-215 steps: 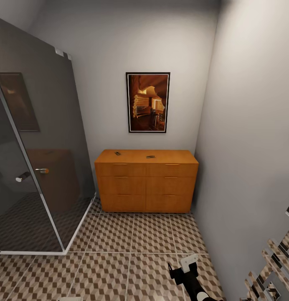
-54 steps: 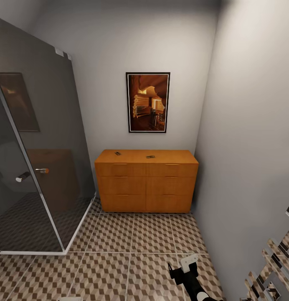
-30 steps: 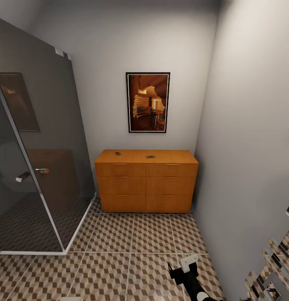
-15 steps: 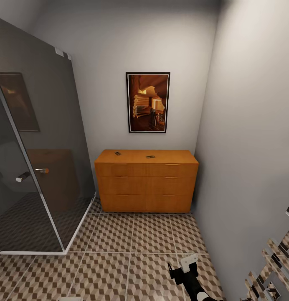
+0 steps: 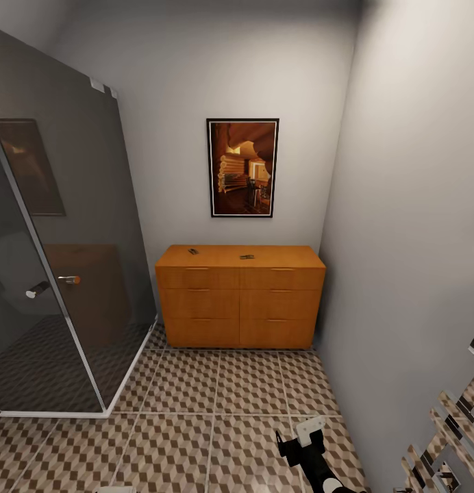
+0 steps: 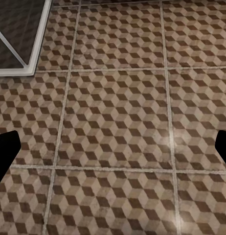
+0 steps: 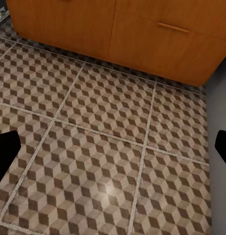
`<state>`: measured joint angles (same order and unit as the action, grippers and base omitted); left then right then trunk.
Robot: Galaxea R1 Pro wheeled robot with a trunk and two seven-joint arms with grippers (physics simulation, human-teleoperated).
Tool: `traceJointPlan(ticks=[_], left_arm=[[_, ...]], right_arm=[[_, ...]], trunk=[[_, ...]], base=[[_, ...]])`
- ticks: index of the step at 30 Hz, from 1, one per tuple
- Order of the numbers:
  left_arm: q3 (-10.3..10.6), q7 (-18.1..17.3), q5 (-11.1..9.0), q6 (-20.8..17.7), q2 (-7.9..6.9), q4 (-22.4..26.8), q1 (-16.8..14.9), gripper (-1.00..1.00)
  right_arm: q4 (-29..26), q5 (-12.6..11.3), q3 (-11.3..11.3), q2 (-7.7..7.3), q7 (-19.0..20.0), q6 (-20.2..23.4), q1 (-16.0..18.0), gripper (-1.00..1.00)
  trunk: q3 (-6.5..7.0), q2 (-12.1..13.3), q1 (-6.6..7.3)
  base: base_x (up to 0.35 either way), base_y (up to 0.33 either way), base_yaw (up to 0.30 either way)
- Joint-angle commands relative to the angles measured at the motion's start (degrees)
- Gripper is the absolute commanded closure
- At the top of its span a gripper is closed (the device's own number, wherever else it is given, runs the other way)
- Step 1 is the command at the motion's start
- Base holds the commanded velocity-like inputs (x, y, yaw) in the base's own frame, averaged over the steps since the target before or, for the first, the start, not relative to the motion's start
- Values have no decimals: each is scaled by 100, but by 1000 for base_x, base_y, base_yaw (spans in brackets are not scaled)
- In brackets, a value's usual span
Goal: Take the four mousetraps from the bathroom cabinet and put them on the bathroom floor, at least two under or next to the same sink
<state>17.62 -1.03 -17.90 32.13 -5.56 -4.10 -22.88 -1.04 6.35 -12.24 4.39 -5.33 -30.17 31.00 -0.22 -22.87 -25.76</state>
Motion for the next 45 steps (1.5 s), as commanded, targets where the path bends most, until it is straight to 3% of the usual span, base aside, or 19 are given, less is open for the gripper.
traceJointPlan(ticks=[1,45], left_arm=[[49,-11,-47,30,3,-21,-6,-100],[49,-11,-47,30,3,-21,-6,-100]], right_arm=[[7,60,-15,1,-56,-7,3,-100],[7,60,-15,0,-56,-7,3,-100]], trunk=[[-2,-5,-2],[-2,-5,-2]], base=[[0,0,0],[0,0,0]])
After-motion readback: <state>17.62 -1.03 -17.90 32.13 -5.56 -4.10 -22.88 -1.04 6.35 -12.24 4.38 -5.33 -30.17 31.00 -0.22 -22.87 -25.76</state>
